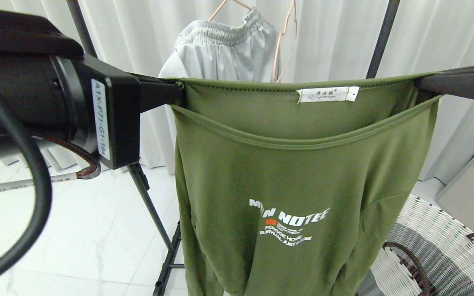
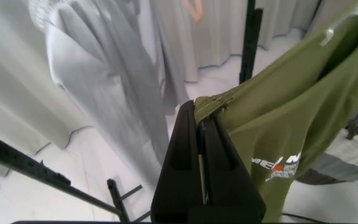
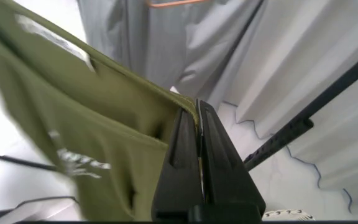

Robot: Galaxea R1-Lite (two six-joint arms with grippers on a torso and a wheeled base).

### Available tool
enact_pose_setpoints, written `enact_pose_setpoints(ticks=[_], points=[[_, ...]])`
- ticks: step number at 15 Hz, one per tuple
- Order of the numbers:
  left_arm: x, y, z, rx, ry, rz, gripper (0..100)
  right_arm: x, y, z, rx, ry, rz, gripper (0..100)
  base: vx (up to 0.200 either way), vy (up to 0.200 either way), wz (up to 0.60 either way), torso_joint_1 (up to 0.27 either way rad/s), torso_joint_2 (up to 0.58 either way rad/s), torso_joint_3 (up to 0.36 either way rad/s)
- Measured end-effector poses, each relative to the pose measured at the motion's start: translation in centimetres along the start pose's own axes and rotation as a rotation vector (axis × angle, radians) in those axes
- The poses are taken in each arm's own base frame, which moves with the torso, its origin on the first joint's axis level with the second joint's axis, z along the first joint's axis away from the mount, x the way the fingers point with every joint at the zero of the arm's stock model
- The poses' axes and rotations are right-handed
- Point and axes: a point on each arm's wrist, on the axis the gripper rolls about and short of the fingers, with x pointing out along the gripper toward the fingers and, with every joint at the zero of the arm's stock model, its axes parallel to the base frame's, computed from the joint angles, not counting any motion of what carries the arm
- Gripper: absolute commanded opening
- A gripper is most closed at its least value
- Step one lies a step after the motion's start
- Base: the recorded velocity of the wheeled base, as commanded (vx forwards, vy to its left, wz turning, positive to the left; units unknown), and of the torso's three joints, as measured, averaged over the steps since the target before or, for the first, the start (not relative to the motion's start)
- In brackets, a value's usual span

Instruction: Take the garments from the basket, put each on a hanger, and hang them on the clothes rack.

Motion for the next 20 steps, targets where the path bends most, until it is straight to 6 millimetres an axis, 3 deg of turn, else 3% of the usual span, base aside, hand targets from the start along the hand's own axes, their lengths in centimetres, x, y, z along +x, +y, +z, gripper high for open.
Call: enact_pose_setpoints(ticks=[7,8,16,20], points=[[0.1,-0.3,0.0,0.002,-0.001,-0.008,0,-0.4,0.1,0.0,-0.001,-0.006,0.008,0,0.0,0.0,0.0,0.0,0.0,0.0],[0.1,-0.2,0.0,0.001,-0.002,-0.008,0,-0.4,0.1,0.0,0.0,-0.005,0.006,100,0.0,0.0,0.0,0.0,0.0,0.0],[0.8,0.6,-0.5,0.005,0.03,0.05,0,-1.8,-0.1,-0.7,0.001,0.001,-0.007,100,0.0,0.0,0.0,0.0,0.0,0.0],[1.2,3.3,-1.8,0.073,0.095,0.204,0,-3.4,-2.3,-3.5,-0.038,0.285,-0.326,100,0.0,0.0,0.0,0.0,0.0,0.0]])
